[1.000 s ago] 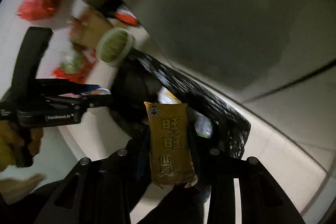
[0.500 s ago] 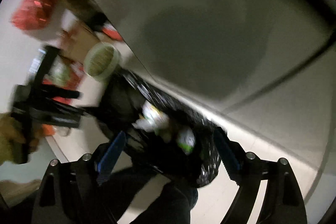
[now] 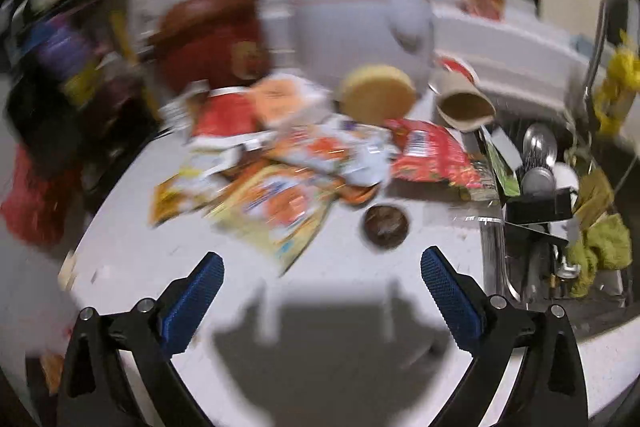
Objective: Collect trash
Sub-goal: 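Grasp the brown round snack with the right gripper while the left grasps the red paper cup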
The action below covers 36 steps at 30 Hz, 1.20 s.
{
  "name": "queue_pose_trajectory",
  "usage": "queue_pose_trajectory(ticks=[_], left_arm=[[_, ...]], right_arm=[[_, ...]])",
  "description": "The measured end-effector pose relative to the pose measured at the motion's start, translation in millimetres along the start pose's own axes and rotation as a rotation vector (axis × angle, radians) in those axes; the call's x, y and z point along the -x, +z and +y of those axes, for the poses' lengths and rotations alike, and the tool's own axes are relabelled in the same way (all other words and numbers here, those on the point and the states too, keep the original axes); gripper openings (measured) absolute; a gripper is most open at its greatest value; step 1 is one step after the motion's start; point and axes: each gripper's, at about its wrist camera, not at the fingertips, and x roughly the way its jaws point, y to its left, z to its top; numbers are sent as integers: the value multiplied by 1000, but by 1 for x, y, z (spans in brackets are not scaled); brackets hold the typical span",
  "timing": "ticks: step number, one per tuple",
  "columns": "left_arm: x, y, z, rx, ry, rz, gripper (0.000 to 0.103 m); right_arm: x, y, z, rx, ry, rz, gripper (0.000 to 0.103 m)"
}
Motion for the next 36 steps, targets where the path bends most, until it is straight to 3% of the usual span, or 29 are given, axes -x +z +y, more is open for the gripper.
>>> queue_pose_trajectory(ticks=[3, 7, 8, 10, 13, 17, 21, 26, 30, 32, 36], left_arm=[[8, -1, 4, 40, 34, -20, 88], [15, -6, 18, 108, 60, -28, 88], [16, -6, 22, 117, 62, -29, 88], [21, -6, 24, 134, 67, -37, 88], [29, 5, 22, 133, 72, -57, 88], [40, 27, 19, 114, 50, -107, 88], [41, 69, 3, 49, 45, -157, 88], [29, 143, -21, -6, 38, -201, 88], [17, 220, -30, 49, -18, -223, 88], [11, 262, -38, 58, -10, -239, 88], [-10, 327, -71, -18, 20, -220, 88]], right_arm=[[-31, 18, -14, -10, -91, 47, 93], [-60, 19, -18, 22, -163, 95, 80], [-62, 20, -23, 26, -162, 107, 71], [-72, 17, -24, 26, -156, 139, 67], [-77, 12, -28, 20, -124, 160, 41], [-55, 3, -28, 3, -85, 126, 40], [-14, -10, -35, -37, -2, 78, 40], [31, -40, -34, -32, 37, 46, 40], [56, -62, -35, -83, 79, 38, 40], [64, -69, -34, -92, 85, 37, 40], [73, -78, -34, -84, 78, 36, 41]])
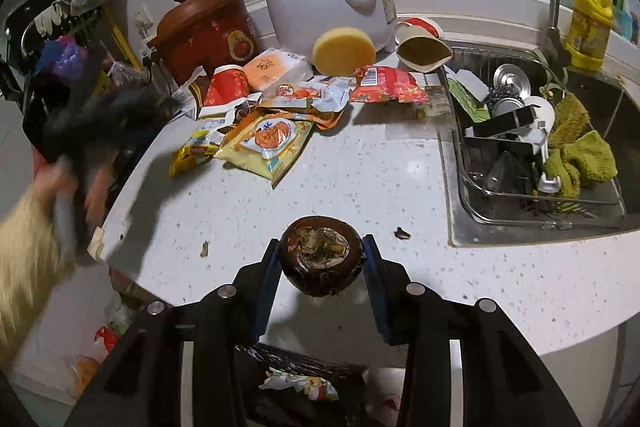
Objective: Collect trash
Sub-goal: 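Grasp the brown round snack with the right gripper while the left grasps the red paper cup, then drop the red cup and brown snack into the trash bag with both grippers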
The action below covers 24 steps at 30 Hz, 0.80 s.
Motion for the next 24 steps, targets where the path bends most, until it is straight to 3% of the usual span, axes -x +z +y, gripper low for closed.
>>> queue_pose_trajectory(ticks=[2, 4, 11, 12, 14, 16, 19, 24], left_arm=[[-20, 22, -17, -61, -6, 23, 88], [-44, 36, -25, -90, 55, 65, 88], [-103, 54, -15, -68, 151, 187, 87], [-104, 53, -13, -59, 141, 188, 81], [-100, 51, -8, -42, 116, 176, 58], [-85, 48, 0, -31, 33, 158, 47], [-54, 44, 5, -59, -12, 104, 44], [27, 14, 30, -31, -176, 15, 44]], right_arm=[[1, -3, -1, -9, 2, 9, 41], [2, -6, -4, -23, 4, 12, 41], [2, -10, -11, -40, 2, 27, 41], [1, -10, -11, -40, 0, 29, 41], [0, -10, -11, -31, -6, 31, 41], [-2, -9, -9, -26, -1, 30, 41], [-3, -3, -1, -11, 16, 20, 41], [-3, 9, 24, 31, 76, -1, 41]])
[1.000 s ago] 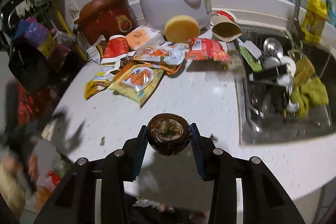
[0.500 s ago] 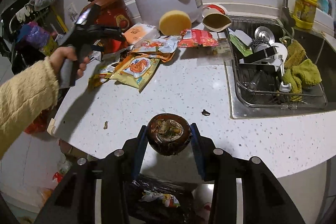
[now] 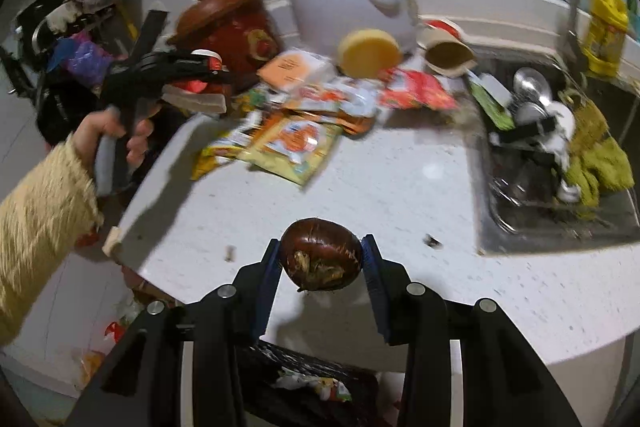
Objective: Collect trash
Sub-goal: 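Drop the red cup and brown snack into the trash bag with both grippers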
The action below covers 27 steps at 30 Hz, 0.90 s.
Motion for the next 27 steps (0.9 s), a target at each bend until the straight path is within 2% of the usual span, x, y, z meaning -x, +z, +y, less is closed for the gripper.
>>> queue_pose_trajectory(ticks=[3, 6, 8, 10, 13, 16, 17, 20, 23, 27], left_arm=[[60, -40, 10, -3, -93, -49, 44], [103, -89, 20, -15, -134, -61, 44], [128, -132, 30, -8, -151, -34, 44], [138, -169, 37, -3, -132, 5, 44], [144, -223, 54, 56, -134, 76, 44], [132, -270, 64, 65, -74, 166, 44], [120, -292, 69, 76, -51, 218, 44], [92, -337, 81, 106, -63, 303, 44], [46, -384, 91, 85, -39, 416, 43], [-26, -443, 111, 124, -59, 552, 43]], right_arm=[[4, 4, 23, 38, 66, -4, 41], [10, 2, 50, 102, 135, 9, 41], [14, -4, 73, 162, 194, 31, 41], [12, -16, 97, 223, 250, 72, 41], [3, -40, 125, 285, 287, 137, 41], [-21, -70, 142, 310, 317, 246, 41], [-30, -81, 146, 316, 317, 281, 41], [-65, -121, 148, 327, 297, 383, 40], [-108, -164, 141, 305, 263, 487, 40], [-170, -223, 124, 283, 176, 591, 40]])
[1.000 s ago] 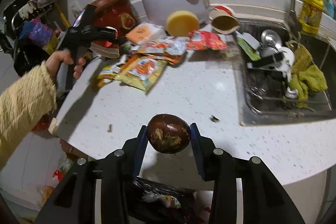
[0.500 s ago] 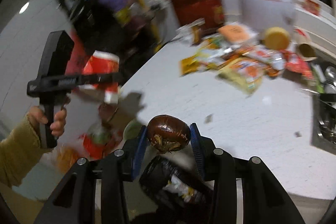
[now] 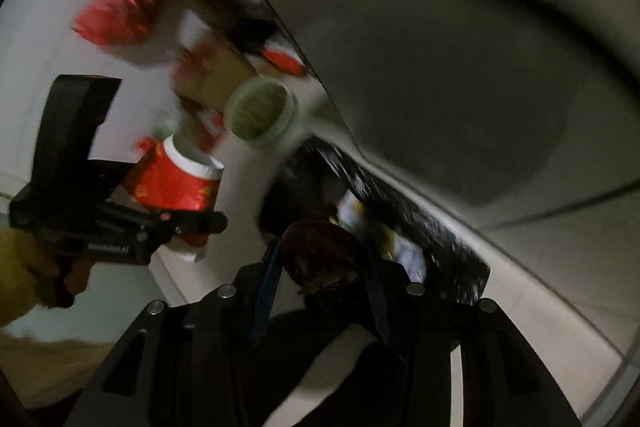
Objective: Collect trash
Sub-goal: 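Drop the red cup and brown snack into the trash bag with both grippers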
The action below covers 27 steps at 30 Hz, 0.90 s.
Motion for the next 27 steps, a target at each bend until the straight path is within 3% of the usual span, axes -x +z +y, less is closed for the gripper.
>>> queue_pose_trajectory(ticks=[8, 13, 15, 16, 17, 18, 21, 27], left_arm=[[-132, 21, 49, 60, 87, 140, 44], [-172, 33, 60, 38, 166, 186, 44], [-184, 35, 66, 48, 198, 204, 52], [-185, 34, 67, 62, 211, 213, 65], [-184, 33, 70, 81, 230, 215, 77], [-181, 32, 68, 85, 244, 207, 80], [-169, 30, 63, 67, 298, 193, 82], [-127, 35, 46, 81, 317, 148, 83]], right_arm=[[-132, -16, -56, -159, -117, 121, 41], [-180, -25, -84, -207, -161, 169, 41], [-188, -28, -88, -216, -178, 173, 42], [-191, -30, -91, -220, -182, 180, 52], [-193, -32, -91, -225, -180, 191, 70], [-191, -34, -91, -232, -192, 182, 75], [-178, -34, -84, -201, -225, 142, 82], [-131, -24, -75, -210, -195, 90, 83]])
